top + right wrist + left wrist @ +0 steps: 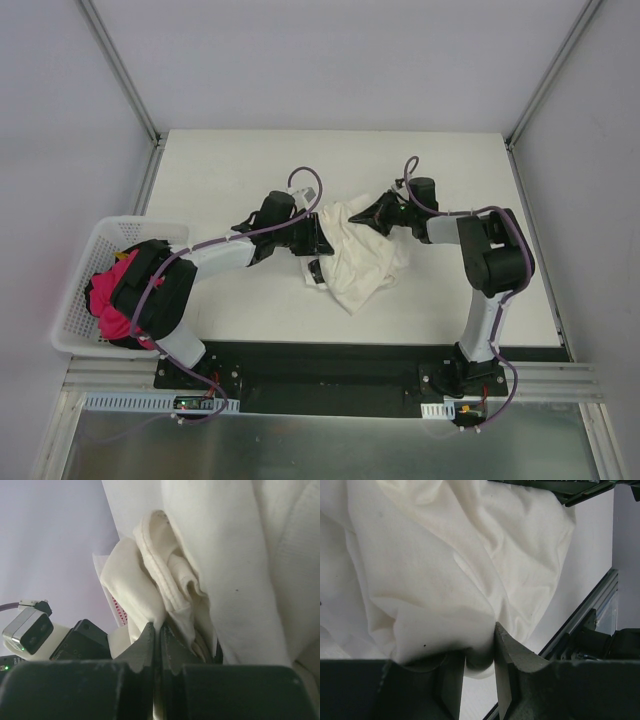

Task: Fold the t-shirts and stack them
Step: Smooth out wrinkles on the folded tshirt

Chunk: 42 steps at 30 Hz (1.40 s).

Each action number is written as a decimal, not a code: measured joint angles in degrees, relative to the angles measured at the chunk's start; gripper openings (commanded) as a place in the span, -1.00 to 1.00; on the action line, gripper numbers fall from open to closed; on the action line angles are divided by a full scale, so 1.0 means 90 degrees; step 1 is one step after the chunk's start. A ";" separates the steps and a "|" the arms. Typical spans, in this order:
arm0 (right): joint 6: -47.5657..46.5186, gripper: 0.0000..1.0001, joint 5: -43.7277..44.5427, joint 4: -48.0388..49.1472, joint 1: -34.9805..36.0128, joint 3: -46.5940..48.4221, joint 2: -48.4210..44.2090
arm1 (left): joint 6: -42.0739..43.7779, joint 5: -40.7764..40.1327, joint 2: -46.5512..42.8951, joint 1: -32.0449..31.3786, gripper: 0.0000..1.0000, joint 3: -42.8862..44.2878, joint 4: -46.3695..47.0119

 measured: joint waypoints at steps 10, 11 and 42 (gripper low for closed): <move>0.0049 -0.98 -0.0032 0.0051 0.0000 0.0070 0.0015 | 0.0367 -0.0134 -0.0070 0.0053 -0.43 0.0199 -0.0471; 0.0051 -0.99 -0.0032 0.0063 0.0000 0.0070 0.0015 | 0.0393 -0.0136 -0.0075 0.0063 -0.42 0.0228 -0.0525; 0.1081 -0.98 -0.0032 0.1877 0.0180 -0.0350 0.0136 | 0.1423 -0.0223 0.0602 0.0648 -0.41 0.1739 -0.1433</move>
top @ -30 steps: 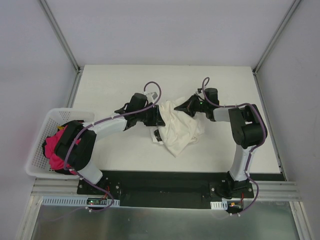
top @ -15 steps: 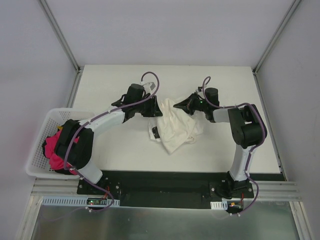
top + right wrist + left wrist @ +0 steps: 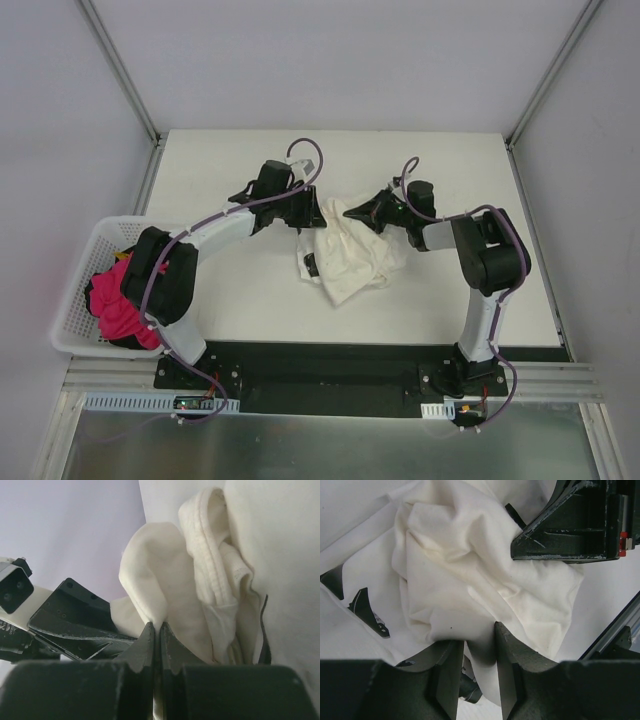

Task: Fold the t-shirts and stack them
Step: Smooth out wrinkles on the folded tshirt

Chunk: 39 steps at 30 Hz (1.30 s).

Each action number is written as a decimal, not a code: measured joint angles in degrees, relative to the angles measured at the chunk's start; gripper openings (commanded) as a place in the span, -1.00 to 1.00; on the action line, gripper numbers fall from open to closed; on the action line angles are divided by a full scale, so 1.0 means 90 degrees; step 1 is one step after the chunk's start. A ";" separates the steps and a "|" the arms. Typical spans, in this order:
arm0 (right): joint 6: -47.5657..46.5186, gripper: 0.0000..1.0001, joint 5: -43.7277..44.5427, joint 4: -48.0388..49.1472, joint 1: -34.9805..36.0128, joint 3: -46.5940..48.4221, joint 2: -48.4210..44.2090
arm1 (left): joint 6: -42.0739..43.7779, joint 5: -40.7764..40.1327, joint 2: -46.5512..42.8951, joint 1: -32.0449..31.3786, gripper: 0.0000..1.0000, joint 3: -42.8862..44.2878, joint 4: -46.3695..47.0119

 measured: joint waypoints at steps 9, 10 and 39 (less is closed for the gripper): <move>0.0211 -0.05 0.0005 0.0488 -0.0078 -0.0423 -0.0015 | 0.0087 0.0134 0.0022 -0.0002 -0.41 0.0163 -0.0041; 0.0211 -0.04 0.0005 0.0503 -0.0121 -0.0495 -0.0034 | 0.0090 0.0136 0.0022 0.0000 -0.42 0.0163 -0.0044; 0.0083 0.41 0.0075 0.0612 -0.0386 -0.0342 0.0066 | 0.0049 0.0170 0.0056 0.0000 -0.50 -0.0068 0.0182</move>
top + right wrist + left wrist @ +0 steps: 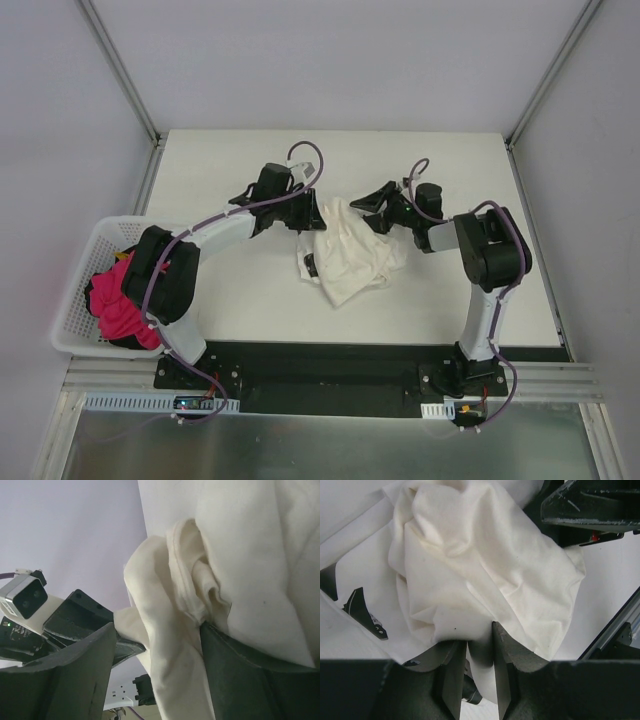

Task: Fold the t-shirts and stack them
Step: Smooth out wrinkles on the folded tshirt

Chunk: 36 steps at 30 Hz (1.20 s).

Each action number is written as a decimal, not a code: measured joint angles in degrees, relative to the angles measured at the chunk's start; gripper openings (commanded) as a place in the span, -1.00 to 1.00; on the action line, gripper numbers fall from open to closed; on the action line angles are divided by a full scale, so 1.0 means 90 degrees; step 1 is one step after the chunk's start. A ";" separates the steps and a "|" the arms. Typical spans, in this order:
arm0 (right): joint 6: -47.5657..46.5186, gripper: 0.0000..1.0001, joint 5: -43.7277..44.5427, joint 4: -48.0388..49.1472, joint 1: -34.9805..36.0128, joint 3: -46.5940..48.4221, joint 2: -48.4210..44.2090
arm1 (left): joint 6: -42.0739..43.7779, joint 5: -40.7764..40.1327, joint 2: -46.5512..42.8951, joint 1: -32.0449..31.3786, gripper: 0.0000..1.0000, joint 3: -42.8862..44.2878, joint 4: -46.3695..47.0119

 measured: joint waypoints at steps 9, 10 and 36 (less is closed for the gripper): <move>0.0036 0.45 -0.0304 0.0012 -0.0010 0.0427 0.0556 | -0.0117 -0.0002 -0.0148 0.0039 -0.46 -0.0316 0.0172; 0.0039 0.45 -0.0335 0.0010 -0.0012 0.0452 0.0588 | -0.0117 -0.0002 -0.0194 0.0039 -0.42 -0.0352 0.0170; -0.0974 0.23 0.0002 -0.1552 0.0534 0.0444 0.0049 | -0.0119 0.0117 -0.0605 0.0039 -0.38 -0.0636 0.0168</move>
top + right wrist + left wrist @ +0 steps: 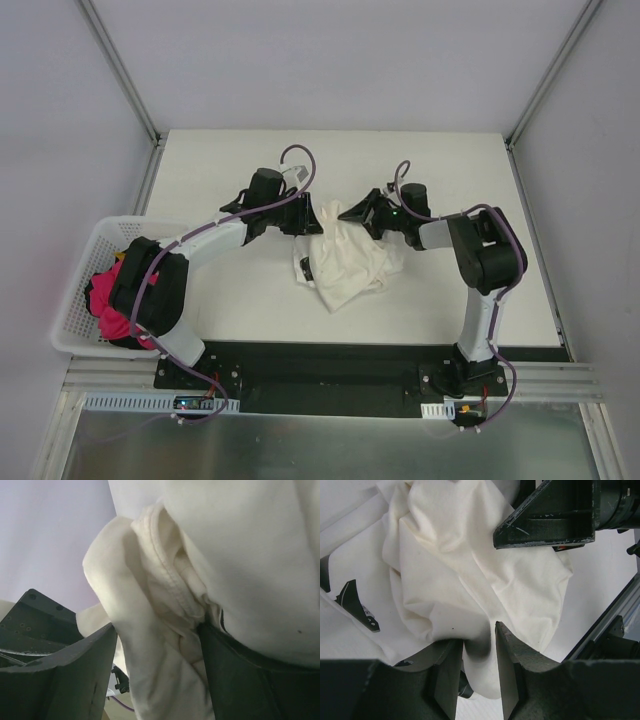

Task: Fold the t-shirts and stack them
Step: Smooth out wrinkles on the folded tshirt

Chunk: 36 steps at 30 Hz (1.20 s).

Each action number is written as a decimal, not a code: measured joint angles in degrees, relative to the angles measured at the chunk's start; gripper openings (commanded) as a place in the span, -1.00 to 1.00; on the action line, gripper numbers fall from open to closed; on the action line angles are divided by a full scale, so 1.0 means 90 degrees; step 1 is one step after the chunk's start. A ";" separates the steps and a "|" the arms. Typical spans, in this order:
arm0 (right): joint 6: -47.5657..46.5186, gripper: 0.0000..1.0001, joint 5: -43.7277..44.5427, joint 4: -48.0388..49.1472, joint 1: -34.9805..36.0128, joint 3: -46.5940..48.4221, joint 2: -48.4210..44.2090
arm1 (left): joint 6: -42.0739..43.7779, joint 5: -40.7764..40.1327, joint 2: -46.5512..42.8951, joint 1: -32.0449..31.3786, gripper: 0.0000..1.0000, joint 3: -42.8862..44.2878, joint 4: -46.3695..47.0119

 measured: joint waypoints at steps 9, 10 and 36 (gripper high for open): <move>0.0143 -0.89 -0.0080 0.0012 -0.0002 0.0146 0.0440 | -0.0007 -0.0007 0.0000 0.0000 -0.39 -0.0080 0.0002; 0.0182 -0.98 -0.0092 0.0024 -0.0005 0.0153 0.0478 | -0.0007 -0.0007 0.0000 0.0000 -0.38 -0.0095 0.0002; 0.0648 -0.99 -0.0238 0.0571 -0.0175 -0.0049 0.0534 | -0.0143 0.0073 0.0369 -0.0002 -1.00 -0.0129 0.0223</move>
